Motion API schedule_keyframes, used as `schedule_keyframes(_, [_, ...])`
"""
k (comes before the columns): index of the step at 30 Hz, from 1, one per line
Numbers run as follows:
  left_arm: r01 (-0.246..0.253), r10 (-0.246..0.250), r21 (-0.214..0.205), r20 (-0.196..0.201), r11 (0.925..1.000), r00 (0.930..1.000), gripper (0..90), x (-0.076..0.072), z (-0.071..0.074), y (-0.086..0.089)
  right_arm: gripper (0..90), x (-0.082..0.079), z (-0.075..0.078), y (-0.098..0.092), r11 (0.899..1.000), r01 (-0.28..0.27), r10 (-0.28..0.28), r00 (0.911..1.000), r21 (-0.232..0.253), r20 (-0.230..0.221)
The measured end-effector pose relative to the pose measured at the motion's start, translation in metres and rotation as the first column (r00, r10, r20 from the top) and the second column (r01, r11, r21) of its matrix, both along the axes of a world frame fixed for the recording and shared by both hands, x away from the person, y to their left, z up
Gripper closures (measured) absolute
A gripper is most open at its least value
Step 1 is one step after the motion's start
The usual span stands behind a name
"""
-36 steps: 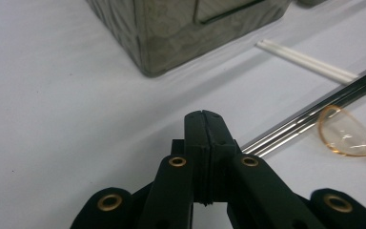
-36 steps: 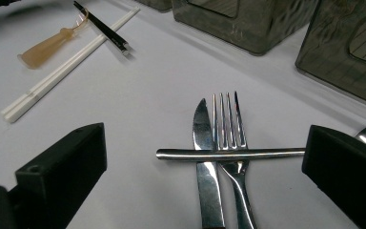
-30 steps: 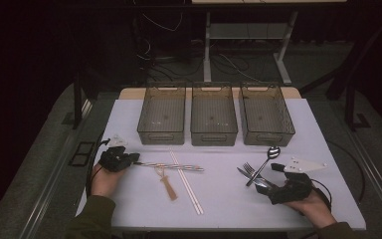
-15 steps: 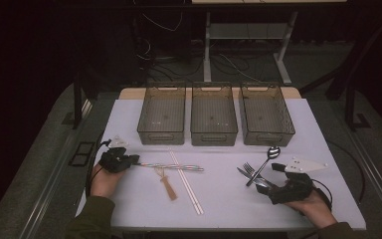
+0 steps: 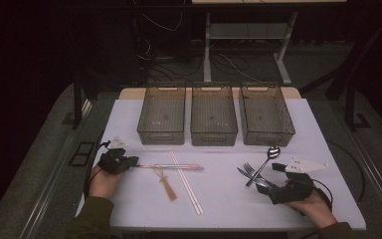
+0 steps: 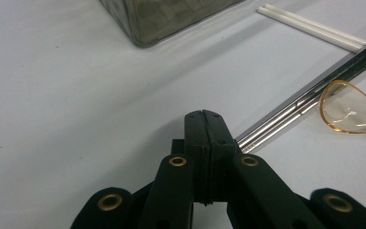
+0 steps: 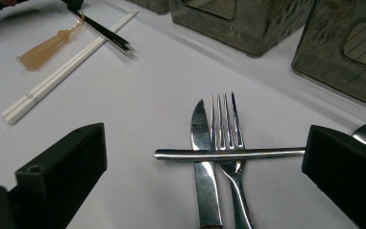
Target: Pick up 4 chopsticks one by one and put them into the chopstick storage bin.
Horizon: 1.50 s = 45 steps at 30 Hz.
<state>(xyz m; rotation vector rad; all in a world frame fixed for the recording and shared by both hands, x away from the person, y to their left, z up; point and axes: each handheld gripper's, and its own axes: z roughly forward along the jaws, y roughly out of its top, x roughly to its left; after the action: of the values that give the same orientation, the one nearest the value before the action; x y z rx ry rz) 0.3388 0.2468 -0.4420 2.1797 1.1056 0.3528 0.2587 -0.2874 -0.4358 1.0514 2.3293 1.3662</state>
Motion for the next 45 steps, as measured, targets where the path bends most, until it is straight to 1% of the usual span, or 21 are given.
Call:
schedule_keyframes(3, [0.002, -0.002, 0.002, -0.007, 1.0, 1.0, 89.2, -0.001, 0.001, 0.0, 1.5, 0.0, 0.0, 0.0, 1.0, 0.001, -0.001, 1.0, 0.001, 0.0])
schedule_keyframes(14, [0.0, -0.001, -0.014, -0.03, 0.9999, 0.9996, 89.3, -0.008, 0.001, 0.001, 1.5, 0.0, 0.0, 0.0, 1.0, 0.001, -0.001, 1.0, -0.001, 0.002])
schedule_keyframes(17, [0.004, -0.005, -0.018, -0.036, 0.9998, 0.9993, 89.3, -0.01, 0.001, 0.001, 1.5, 0.0, 0.0, 0.0, 1.0, 0.002, -0.002, 1.0, -0.001, 0.002])
schedule_keyframes(20, [0.011, -0.011, -0.012, -0.037, 0.9999, 0.9992, 89.3, -0.012, 0.002, 0.0, 1.5, 0.0, 0.0, 0.0, 1.0, 0.002, -0.002, 1.0, -0.001, 0.002])
schedule_keyframes(29, [0.027, -0.028, -0.02, -0.05, 0.9994, 0.9984, 89.3, -0.018, 0.002, -0.003, 1.5, -0.001, 0.0, -0.001, 1.0, 0.003, -0.003, 1.0, -0.001, 0.003])
schedule_keyframes(31, [0.032, -0.033, -0.013, -0.055, 0.9994, 0.998, 89.3, -0.019, 0.003, -0.004, 1.5, -0.001, 0.0, -0.001, 1.0, 0.003, -0.003, 1.0, -0.001, 0.001])
schedule_keyframes(37, [0.037, -0.04, -0.032, -0.072, 0.9988, 0.9966, 89.3, -0.021, 0.003, -0.005, 1.5, -0.001, 0.0, -0.001, 1.0, 0.001, -0.001, 1.0, -0.001, 0.006])
schedule_keyframes(40, [0.046, -0.048, -0.032, -0.086, 0.9984, 0.9951, 89.2, -0.022, 0.003, -0.005, 1.5, -0.001, 0.0, -0.001, 1.0, 0.001, -0.001, 1.0, -0.002, 0.005])
schedule_keyframes(42, [0.036, -0.04, -0.041, -0.094, 0.9985, 0.9948, 89.2, -0.023, 0.003, -0.007, 1.5, -0.001, 0.0, -0.001, 1.0, 0.002, -0.002, 1.0, -0.002, 0.006])
schedule_keyframes(43, [0.047, -0.05, -0.038, -0.092, 0.9982, 0.9945, 89.2, -0.023, 0.003, -0.007, 1.5, -0.001, 0.0, -0.001, 1.0, 0.002, -0.002, 1.0, -0.001, 0.006])
schedule_keyframes(45, [0.048, -0.051, -0.04, -0.095, 0.9981, 0.9941, 89.2, -0.023, 0.003, -0.007, 1.5, -0.001, 0.001, -0.001, 1.0, 0.001, -0.001, 1.0, -0.001, 0.008])
